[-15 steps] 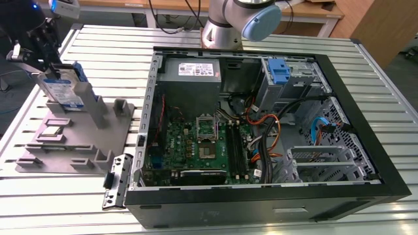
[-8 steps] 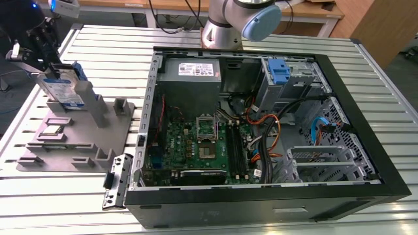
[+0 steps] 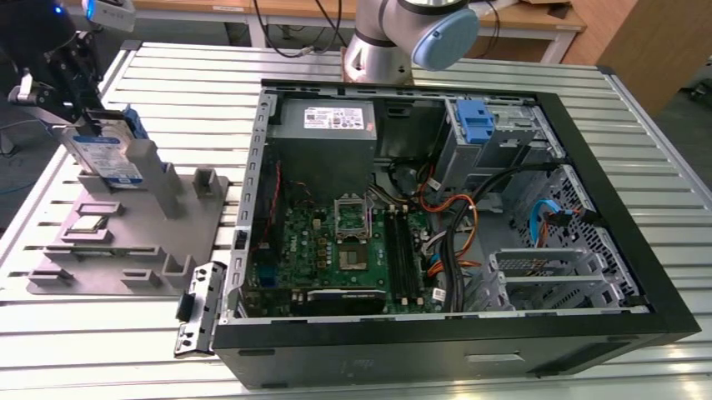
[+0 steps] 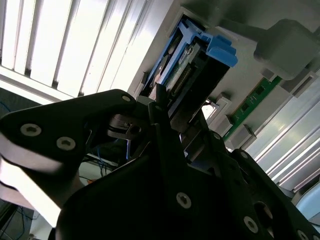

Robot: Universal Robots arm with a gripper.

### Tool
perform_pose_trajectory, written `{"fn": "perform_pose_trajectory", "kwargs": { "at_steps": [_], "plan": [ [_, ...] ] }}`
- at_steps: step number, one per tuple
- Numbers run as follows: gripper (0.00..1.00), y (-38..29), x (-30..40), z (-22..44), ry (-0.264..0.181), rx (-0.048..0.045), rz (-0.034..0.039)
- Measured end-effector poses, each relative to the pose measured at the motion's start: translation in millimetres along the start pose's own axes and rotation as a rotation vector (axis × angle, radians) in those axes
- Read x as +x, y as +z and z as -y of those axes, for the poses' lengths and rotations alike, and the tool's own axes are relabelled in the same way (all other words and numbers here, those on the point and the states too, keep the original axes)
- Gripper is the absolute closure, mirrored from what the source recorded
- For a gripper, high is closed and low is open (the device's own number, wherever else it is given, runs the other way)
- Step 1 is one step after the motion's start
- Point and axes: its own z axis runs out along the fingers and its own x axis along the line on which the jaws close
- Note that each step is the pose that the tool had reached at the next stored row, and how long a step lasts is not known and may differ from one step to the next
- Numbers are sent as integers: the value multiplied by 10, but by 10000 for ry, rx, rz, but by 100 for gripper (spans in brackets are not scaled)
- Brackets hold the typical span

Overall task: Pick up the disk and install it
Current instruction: 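Pick up the disk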

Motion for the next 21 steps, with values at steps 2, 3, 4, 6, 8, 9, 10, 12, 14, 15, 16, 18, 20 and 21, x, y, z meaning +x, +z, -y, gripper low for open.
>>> {"fn": "perform_pose_trajectory", "kwargs": {
  "at_steps": [2, 3, 4, 6, 8, 9, 10, 12, 14, 15, 16, 18, 20, 21],
  "plan": [
    [65, 0, 0, 0, -7, 0, 0],
    [65, 0, 0, 0, -32, 0, 0],
    [65, 0, 0, 0, -82, -2, -2],
    [65, 0, 1, 0, -215, -7, -4],
    [65, 0, 1, 0, -300, -8, -5],
    [65, 0, 1, 0, -301, -9, -6],
    [65, 0, 1, 0, -302, -9, -6],
    [65, 0, 2, 0, -303, -9, -5],
    [65, 1, 13, 1, -303, -7, -5],
    [65, 0, 18, 1, -302, -9, -6],
    [65, -1, 22, 1, -302, -9, -6],
    [65, -1, 28, 2, -302, -8, -6],
    [65, -2, 29, 1, -301, -8, -6],
    [65, -9, 29, 1, -301, -10, -7]
  ]
}}
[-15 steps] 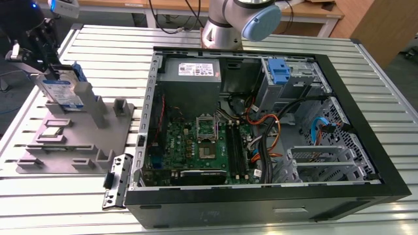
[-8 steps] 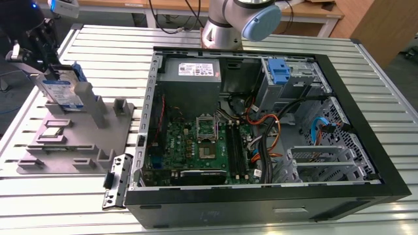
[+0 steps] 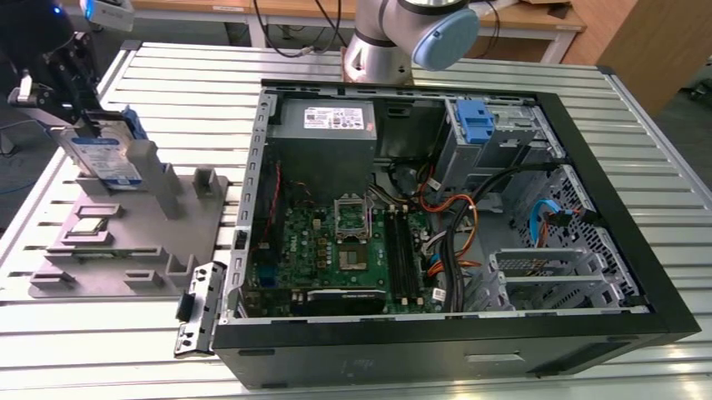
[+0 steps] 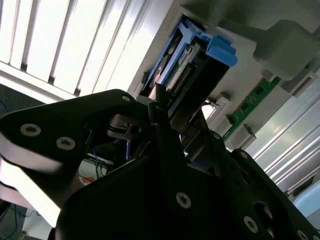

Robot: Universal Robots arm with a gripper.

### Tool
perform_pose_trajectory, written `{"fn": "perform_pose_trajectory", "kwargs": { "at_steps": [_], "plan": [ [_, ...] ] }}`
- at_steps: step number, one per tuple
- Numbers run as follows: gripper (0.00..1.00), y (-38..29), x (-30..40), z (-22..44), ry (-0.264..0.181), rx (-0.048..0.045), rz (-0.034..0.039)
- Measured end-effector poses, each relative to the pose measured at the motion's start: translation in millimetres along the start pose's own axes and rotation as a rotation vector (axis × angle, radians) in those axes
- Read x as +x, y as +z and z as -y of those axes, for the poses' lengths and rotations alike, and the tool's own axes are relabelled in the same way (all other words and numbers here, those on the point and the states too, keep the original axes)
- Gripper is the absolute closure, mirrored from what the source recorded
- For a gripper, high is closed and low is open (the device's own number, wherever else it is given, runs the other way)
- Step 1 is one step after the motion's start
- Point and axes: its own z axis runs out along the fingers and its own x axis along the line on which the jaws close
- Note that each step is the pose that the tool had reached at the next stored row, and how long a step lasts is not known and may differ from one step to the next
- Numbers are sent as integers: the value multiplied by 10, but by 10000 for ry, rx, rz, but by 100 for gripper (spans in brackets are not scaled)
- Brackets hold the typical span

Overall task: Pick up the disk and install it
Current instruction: 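Pick up the disk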

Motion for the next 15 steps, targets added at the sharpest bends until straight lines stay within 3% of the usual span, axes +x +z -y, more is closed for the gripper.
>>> {"fn": "perform_pose_trajectory", "kwargs": {
  "at_steps": [5, 15],
  "plan": [
    [65, -48, -1, 0, -1, 1, 1],
    [65, -58, -1, -1, -147, -5, 21]
  ]
}}
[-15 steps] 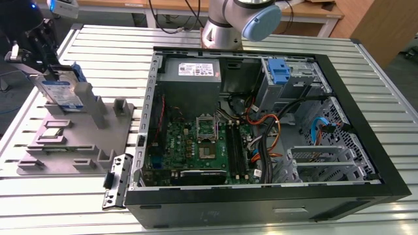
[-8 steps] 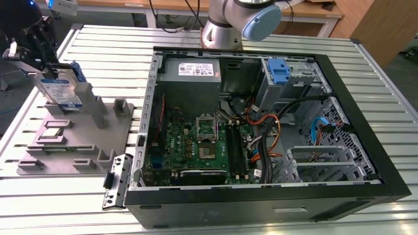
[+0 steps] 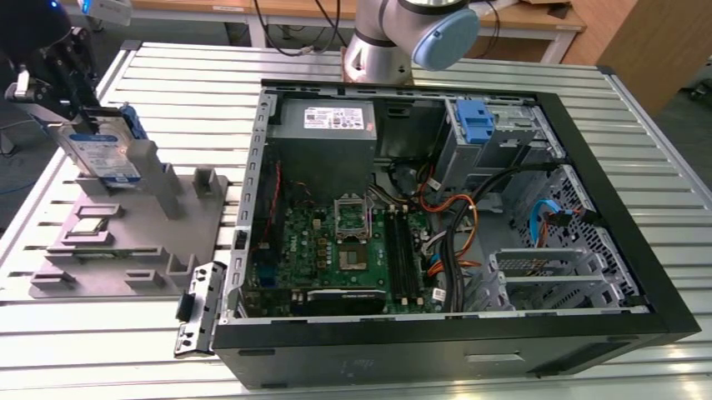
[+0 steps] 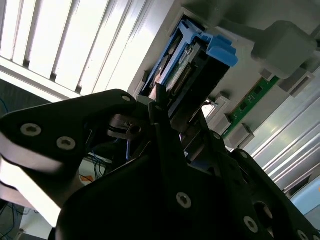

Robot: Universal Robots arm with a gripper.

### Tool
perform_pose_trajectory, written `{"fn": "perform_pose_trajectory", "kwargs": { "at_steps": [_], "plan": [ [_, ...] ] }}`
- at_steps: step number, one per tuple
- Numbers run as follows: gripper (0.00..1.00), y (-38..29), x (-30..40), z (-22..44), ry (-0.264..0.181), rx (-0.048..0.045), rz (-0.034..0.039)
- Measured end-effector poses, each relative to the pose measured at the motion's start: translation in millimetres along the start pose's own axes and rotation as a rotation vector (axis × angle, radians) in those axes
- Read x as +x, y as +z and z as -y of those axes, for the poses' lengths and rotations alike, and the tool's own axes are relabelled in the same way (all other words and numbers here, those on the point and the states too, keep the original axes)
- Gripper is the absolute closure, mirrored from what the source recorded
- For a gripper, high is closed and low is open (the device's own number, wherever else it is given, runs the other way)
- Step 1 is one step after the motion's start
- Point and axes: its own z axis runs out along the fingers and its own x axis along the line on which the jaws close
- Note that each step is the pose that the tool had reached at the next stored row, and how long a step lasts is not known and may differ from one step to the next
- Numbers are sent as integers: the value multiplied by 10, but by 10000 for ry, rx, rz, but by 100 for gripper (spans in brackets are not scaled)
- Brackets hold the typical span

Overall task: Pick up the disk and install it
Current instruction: 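Pick up the disk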

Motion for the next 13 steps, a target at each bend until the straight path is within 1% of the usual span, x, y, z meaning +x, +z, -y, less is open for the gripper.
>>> {"fn": "perform_pose_trajectory", "kwargs": {
  "at_steps": [6, 10, 13],
  "plan": [
    [65, -101, -4, -1, 0, 2, 1],
    [65, -207, -7, -3, 0, 3, 2],
    [65, -299, -10, -5, 0, 1, 1]
  ]
}}
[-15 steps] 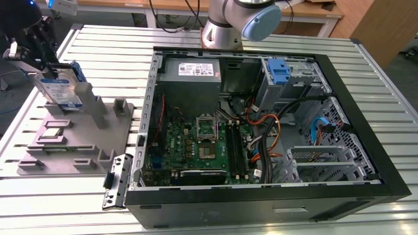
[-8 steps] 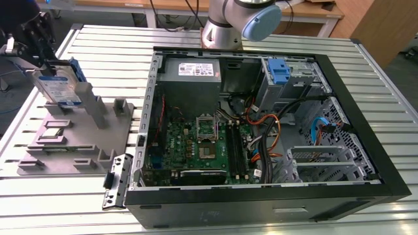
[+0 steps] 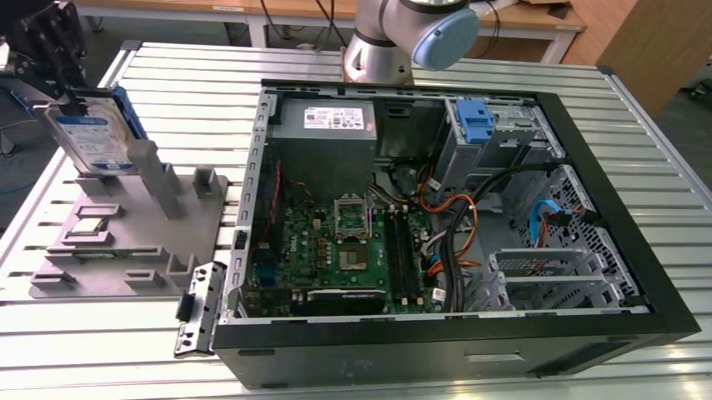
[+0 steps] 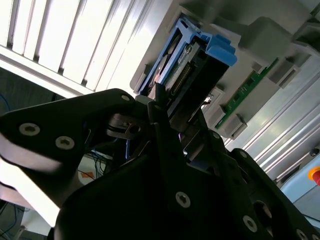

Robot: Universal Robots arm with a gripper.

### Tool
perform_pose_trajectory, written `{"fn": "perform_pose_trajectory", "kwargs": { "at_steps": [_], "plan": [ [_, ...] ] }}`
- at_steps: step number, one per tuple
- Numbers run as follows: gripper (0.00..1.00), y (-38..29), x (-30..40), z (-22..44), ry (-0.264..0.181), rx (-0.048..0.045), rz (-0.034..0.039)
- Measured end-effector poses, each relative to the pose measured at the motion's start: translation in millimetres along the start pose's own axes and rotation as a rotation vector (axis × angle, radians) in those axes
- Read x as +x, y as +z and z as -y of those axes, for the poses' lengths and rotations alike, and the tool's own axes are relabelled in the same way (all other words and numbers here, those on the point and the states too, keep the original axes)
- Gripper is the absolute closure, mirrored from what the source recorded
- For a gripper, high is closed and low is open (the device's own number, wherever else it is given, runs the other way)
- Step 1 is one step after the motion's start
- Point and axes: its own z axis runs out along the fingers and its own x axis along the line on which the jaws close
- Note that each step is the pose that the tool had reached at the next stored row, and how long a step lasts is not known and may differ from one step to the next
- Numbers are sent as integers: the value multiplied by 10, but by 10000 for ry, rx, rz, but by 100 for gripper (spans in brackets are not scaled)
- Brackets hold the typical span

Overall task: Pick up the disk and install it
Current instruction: 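Pick up the disk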

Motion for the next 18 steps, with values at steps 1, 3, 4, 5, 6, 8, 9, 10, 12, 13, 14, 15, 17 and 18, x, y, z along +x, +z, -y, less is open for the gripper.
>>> {"fn": "perform_pose_trajectory", "kwargs": {
  "at_steps": [1, 3, 4, 5, 6, 8, 9, 10, 12, 13, 14, 15, 17, 18],
  "plan": [
    [65, -31, -1, 0, 0, 1, 0],
    [65, -87, -3, -2, 0, 0, 0],
    [65, -95, -3, -2, 0, 0, 0],
    [65, -94, -3, -2, 0, 2, 1],
    [65, -95, -3, -2, 0, 3, 1],
    [65, -96, -3, -2, 0, 1, 0],
    [65, -97, -3, -2, 0, 1, 0],
    [65, -97, -3, -2, 0, 1, 1],
    [65, -97, -3, -2, 0, 1, 1],
    [65, -97, -3, -2, 0, 1, 1],
    [65, -98, -3, -2, 0, 0, 0],
    [65, -98, -3, -2, 0, 1, 0],
    [65, -98, -3, -2, 0, 1, 0],
    [65, -99, -3, -2, 0, 1, 1]
  ]
}}
